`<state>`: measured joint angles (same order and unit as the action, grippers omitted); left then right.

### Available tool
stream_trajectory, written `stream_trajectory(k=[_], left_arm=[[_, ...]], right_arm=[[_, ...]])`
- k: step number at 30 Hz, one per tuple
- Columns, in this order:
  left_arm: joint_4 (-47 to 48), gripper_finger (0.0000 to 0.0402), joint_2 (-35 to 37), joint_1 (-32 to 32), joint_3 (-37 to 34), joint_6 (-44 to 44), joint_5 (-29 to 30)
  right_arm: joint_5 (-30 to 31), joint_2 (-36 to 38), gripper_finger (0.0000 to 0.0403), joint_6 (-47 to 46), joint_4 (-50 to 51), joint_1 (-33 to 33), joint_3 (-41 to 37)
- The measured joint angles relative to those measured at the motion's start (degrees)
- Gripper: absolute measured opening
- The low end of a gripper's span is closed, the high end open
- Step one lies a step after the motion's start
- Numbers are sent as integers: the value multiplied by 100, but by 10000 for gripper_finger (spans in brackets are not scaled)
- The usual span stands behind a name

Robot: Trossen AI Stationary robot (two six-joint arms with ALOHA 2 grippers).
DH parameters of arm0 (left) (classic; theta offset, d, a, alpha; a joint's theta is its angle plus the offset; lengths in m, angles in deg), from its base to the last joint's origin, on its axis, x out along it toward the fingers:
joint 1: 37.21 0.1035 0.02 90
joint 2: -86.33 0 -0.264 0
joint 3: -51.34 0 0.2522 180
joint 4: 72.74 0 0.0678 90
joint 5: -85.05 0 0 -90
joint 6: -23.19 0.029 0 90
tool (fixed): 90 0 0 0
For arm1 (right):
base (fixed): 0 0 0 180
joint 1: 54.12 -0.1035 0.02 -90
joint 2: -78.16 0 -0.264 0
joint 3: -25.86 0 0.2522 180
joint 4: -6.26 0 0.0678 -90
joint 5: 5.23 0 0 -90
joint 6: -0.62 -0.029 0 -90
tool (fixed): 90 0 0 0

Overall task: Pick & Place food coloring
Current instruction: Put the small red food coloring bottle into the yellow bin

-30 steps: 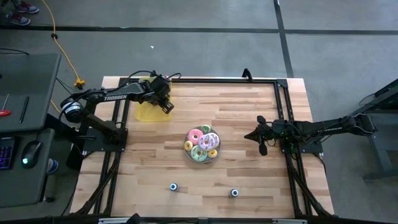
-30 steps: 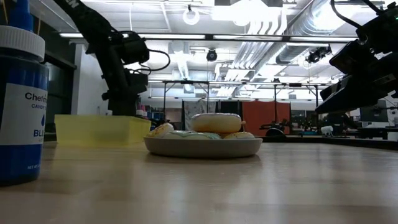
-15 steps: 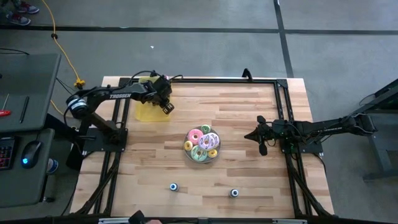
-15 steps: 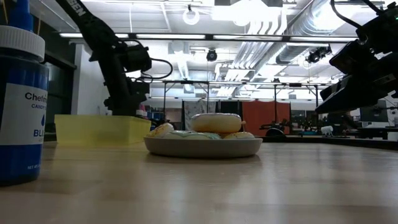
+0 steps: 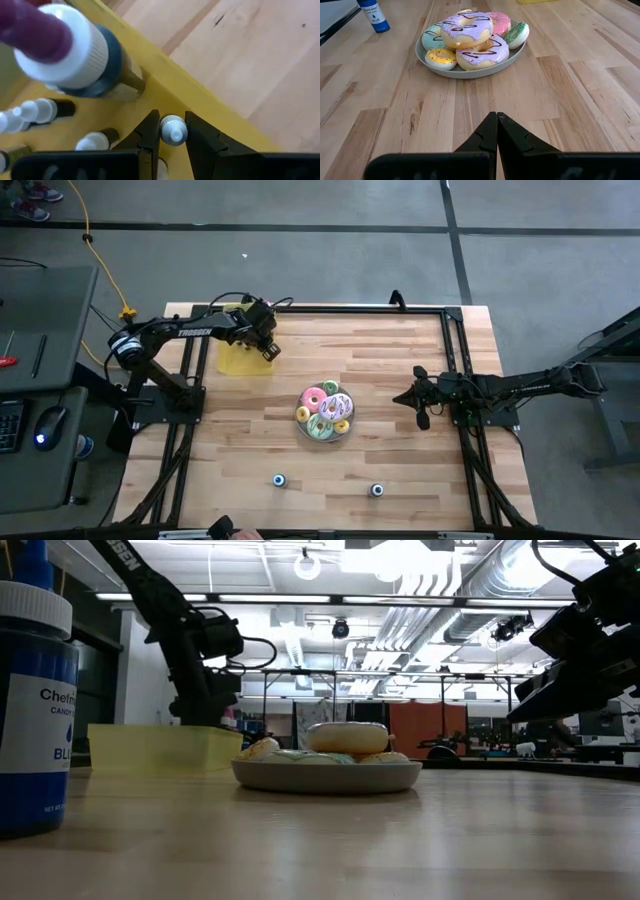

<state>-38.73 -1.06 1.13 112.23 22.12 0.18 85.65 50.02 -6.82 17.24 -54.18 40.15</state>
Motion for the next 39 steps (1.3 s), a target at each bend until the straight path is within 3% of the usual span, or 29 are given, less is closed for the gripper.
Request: stream_trajectory(k=[15,27,39], left_arm=[[-49,67,-252,66,0,87,-177],[-86,157,-248,65,0,137,-173],[-79,166,87,47,2,146,-156]], right_arm=[[-1,0,0,0,0,2,1],[-2,-2,0,0,1,1,1],[0,-1,0,0,2,1,-1]])
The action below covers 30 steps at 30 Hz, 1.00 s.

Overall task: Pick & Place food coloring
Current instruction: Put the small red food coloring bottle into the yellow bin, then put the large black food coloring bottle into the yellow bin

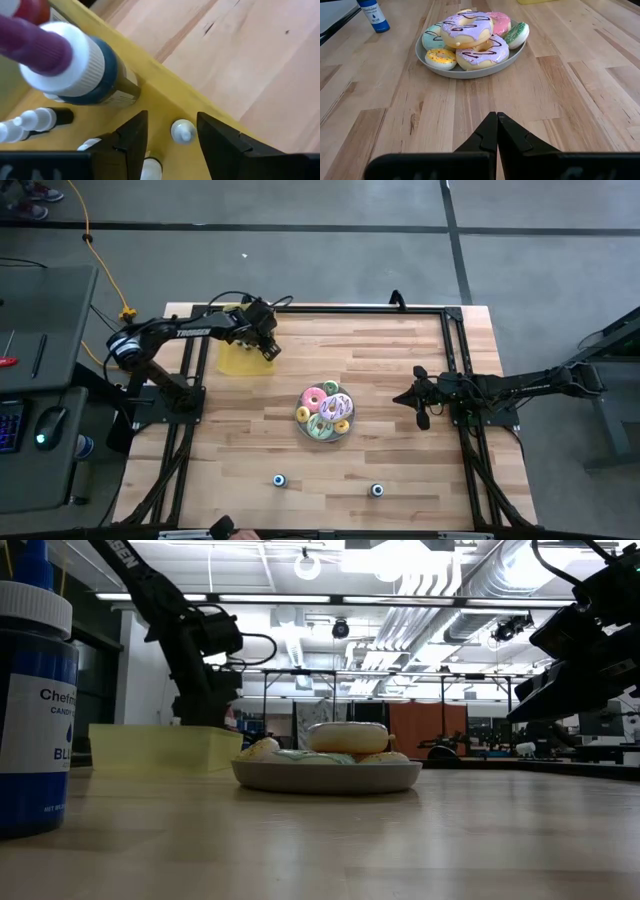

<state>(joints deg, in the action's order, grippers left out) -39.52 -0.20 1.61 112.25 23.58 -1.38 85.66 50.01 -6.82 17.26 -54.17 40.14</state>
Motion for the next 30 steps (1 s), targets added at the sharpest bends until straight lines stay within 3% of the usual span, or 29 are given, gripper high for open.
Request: stream_trajectory(k=[18,30], left_arm=[[95,166,1102,-497,38,-35,282],[960,166,1247,-2243,1566,-43,517]], right_arm=[[-2,1,0,0,-1,-1,0],[-1,0,0,0,-1,-1,1]])
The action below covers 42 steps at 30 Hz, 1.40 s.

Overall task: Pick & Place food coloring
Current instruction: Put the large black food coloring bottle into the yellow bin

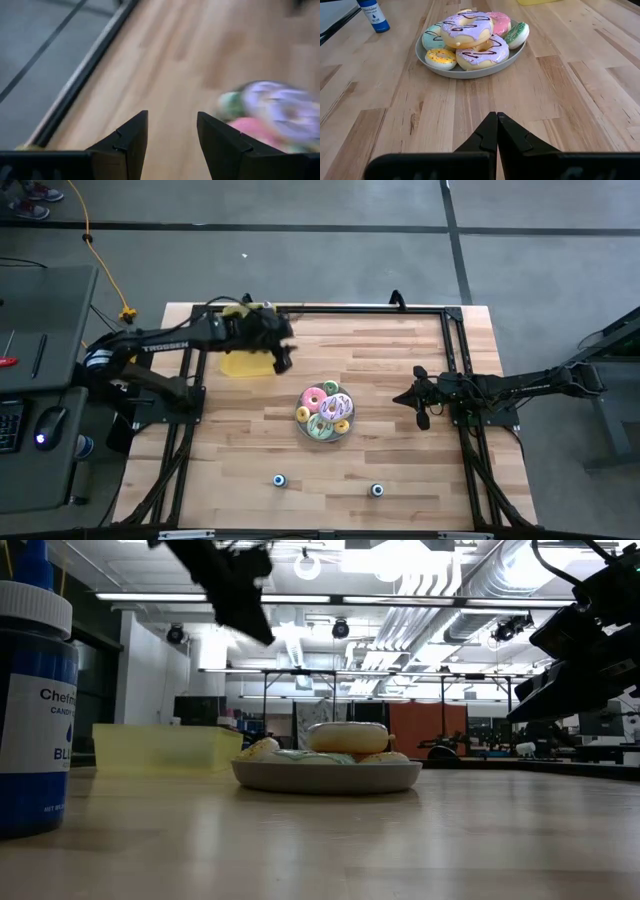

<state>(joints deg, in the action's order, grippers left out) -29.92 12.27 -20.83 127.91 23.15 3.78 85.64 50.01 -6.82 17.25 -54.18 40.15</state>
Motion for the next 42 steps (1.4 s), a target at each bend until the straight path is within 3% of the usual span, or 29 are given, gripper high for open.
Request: stream_trajectory(k=[6,10,18,27,33,37,42], left_arm=[[138,166,-54,-1150,381,111,-424],[301,166,-514,-1825,941,-55,-768],[1247,166,-2212,-2435,3116,-535,-1207],[2228,166,-4085,-3061,5508,528,-1234],[2001,166,-4641,-3341,5769,1301,-1217],[1647,176,-4931,-3457,5769,1293,-1358],[1256,217,-5080,-3484,5765,1038,-1730]], right_arm=[[-1,-1,0,0,1,0,0],[-1,1,0,0,1,0,-2],[1,-1,0,0,1,2,0],[1,-1,0,0,1,0,0],[1,-1,0,0,0,0,-1],[1,-1,0,0,-1,1,-1],[1,-1,0,0,0,2,0]])
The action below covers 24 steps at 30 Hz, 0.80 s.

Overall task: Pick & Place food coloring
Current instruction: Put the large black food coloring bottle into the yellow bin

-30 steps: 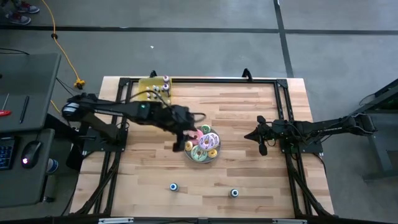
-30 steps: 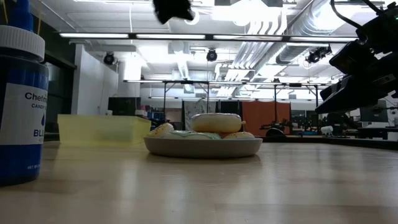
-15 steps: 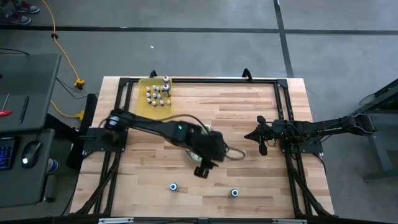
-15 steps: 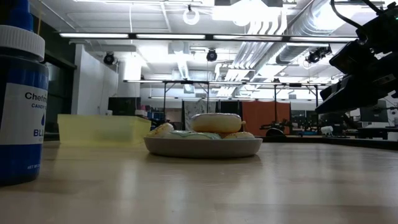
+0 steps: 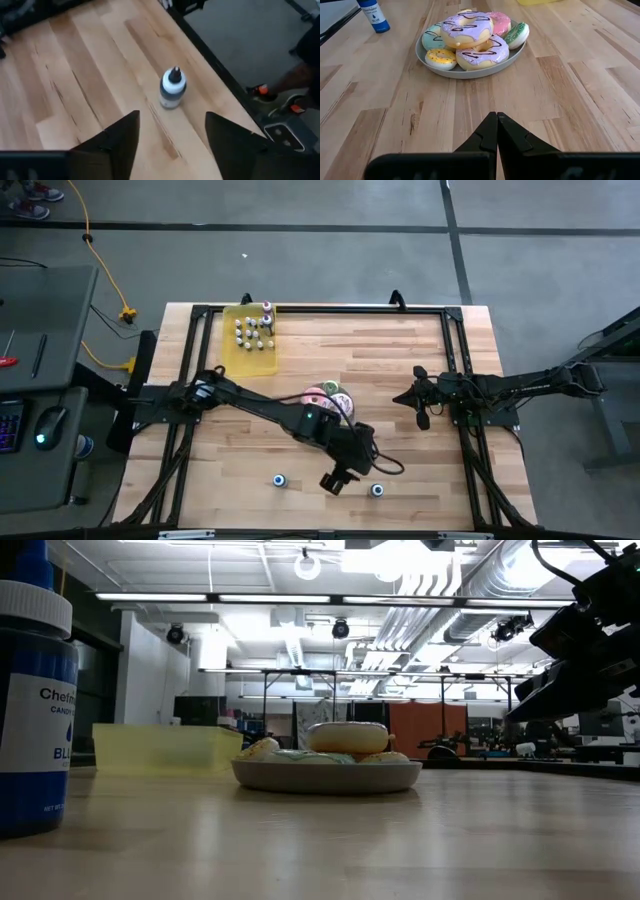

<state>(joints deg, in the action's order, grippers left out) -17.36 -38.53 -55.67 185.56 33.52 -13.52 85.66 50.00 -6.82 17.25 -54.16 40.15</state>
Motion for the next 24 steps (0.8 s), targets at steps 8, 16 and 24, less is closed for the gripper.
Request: stream_trajectory(k=[8,16,24], left_arm=[[-308,275,-47,-68,5,276,51],[-990,278,-502,-298,-41,29,180],[-1535,278,-841,-532,-9,105,392]], right_arm=[[-1,0,0,0,-4,0,0],[0,-3,0,0,-9,-2,-2],[0,4,0,0,8,0,0]])
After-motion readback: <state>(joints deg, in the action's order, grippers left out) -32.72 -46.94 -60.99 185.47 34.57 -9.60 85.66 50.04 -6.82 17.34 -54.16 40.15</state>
